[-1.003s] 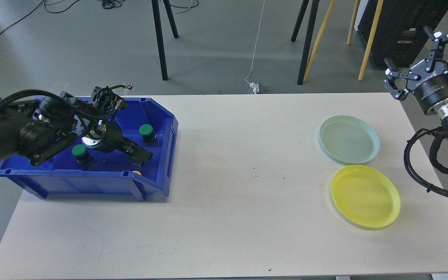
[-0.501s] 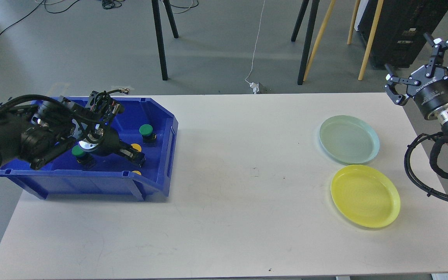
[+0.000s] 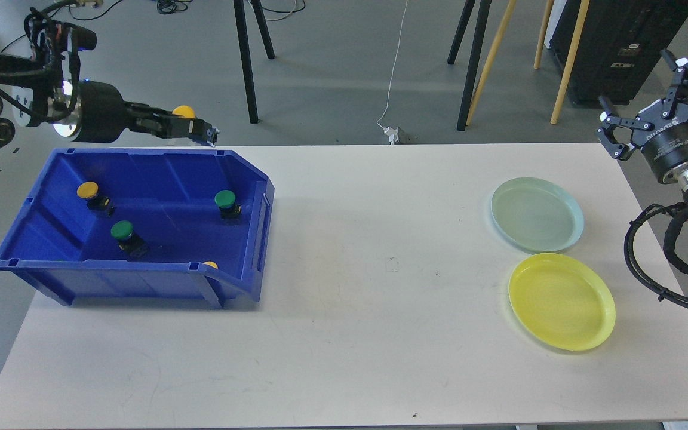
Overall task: Pass button and place on color plate
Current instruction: 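Lift the yellow button and raise it toward the right gripper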
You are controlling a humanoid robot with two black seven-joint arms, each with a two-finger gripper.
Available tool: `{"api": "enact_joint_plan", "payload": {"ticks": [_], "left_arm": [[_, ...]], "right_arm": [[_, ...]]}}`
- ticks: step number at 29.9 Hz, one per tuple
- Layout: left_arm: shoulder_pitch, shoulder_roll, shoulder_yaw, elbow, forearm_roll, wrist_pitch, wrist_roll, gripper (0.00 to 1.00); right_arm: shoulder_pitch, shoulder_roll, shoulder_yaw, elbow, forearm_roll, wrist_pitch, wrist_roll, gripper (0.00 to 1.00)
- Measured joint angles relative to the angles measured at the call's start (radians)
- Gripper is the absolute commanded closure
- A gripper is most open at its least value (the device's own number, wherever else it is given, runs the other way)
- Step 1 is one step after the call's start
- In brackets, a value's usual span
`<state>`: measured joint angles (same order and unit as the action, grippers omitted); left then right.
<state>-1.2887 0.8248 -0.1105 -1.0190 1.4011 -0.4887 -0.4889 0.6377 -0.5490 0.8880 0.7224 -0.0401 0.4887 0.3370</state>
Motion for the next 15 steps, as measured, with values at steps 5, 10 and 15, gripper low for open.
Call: {"api": "enact_joint_plan", "payload": {"ticks": [5, 10, 15], "left_arm": [[0.056, -0.155, -0.137, -0.038, -0.378, 0.000, 0.000, 0.97], [0.120, -0.422, -0.161, 0.075, -0.616, 0.000, 0.000, 0.97], [0.169, -0.577, -0.167, 0.194, -0.658, 0.000, 0.000, 0.97]], "right_arm": [[-0.025, -0.072, -0.021, 0.177, -0.124, 0.000, 0.006, 0.00], [-0.083, -0.143, -0.022, 0.432, -0.278, -0.057, 0.062, 0.00], [-0.117, -0.153, -0.048, 0.576, -0.312, -0.100, 0.081, 0.00]]}}
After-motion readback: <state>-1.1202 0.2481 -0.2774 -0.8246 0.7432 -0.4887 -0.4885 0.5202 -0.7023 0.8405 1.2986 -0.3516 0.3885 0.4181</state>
